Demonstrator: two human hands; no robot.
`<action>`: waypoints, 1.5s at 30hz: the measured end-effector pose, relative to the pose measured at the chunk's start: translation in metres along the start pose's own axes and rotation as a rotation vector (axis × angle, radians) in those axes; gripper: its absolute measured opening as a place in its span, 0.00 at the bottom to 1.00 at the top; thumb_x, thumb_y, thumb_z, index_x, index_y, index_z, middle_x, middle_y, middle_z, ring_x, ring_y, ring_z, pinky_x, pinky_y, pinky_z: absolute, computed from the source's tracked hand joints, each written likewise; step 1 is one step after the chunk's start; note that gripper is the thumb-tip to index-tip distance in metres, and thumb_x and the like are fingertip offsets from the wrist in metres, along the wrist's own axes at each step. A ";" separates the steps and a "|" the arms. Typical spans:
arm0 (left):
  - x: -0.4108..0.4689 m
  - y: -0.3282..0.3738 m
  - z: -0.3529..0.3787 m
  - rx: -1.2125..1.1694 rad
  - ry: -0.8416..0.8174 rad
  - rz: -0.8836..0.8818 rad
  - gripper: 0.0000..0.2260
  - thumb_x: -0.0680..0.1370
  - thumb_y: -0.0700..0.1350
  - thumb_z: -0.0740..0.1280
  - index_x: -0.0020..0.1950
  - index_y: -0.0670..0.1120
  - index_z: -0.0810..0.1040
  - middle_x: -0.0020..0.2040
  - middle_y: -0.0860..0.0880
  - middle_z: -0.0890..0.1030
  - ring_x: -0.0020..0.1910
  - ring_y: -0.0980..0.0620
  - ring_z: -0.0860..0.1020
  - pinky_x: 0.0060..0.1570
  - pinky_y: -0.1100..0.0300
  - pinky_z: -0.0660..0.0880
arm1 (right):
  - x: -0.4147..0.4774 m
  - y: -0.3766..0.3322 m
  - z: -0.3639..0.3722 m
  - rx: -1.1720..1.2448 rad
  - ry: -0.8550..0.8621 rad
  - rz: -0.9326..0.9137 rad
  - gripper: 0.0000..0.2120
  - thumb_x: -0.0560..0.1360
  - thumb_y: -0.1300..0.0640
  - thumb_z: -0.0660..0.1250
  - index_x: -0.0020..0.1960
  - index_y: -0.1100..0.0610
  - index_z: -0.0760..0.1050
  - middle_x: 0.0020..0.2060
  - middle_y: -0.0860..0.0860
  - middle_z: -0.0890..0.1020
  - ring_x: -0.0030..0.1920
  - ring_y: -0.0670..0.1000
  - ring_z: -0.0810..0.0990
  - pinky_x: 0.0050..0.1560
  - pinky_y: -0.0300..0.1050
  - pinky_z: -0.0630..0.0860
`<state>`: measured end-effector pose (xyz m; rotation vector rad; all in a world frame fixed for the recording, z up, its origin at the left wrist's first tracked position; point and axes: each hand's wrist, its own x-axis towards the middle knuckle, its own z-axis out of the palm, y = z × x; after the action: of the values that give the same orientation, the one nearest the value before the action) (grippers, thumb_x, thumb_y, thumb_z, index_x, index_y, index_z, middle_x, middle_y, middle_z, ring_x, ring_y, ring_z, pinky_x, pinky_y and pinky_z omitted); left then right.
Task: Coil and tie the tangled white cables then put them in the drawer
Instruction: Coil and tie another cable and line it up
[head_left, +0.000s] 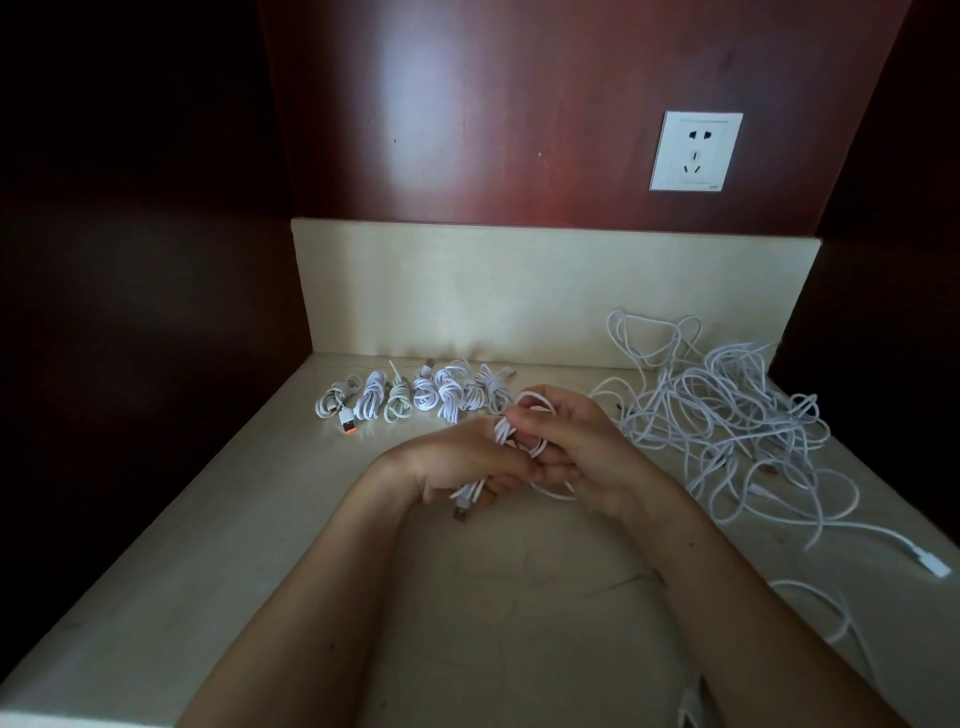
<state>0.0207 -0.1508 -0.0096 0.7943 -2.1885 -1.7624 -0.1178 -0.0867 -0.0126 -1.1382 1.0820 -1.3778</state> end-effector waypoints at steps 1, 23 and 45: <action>0.002 -0.001 0.000 0.016 0.008 0.016 0.09 0.75 0.33 0.66 0.42 0.45 0.71 0.26 0.52 0.68 0.24 0.57 0.66 0.23 0.65 0.65 | 0.000 0.001 0.001 -0.004 0.034 -0.007 0.06 0.72 0.58 0.71 0.41 0.57 0.74 0.25 0.49 0.73 0.19 0.41 0.65 0.20 0.31 0.60; 0.006 -0.001 0.023 0.458 0.707 0.238 0.19 0.62 0.62 0.63 0.46 0.53 0.66 0.38 0.55 0.79 0.38 0.54 0.78 0.40 0.54 0.73 | 0.006 -0.006 0.009 0.250 0.348 -0.037 0.07 0.79 0.62 0.64 0.43 0.56 0.74 0.24 0.48 0.74 0.17 0.40 0.67 0.15 0.31 0.57; 0.005 -0.009 -0.004 -0.047 0.517 0.433 0.18 0.82 0.39 0.62 0.31 0.42 0.68 0.24 0.51 0.67 0.22 0.60 0.64 0.25 0.69 0.63 | 0.002 0.005 0.013 -0.020 0.249 -0.117 0.11 0.78 0.60 0.66 0.39 0.56 0.82 0.23 0.50 0.71 0.20 0.43 0.61 0.20 0.33 0.56</action>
<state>0.0205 -0.1580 -0.0186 0.6151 -1.7945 -1.2274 -0.1040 -0.0895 -0.0158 -1.0778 1.2226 -1.6365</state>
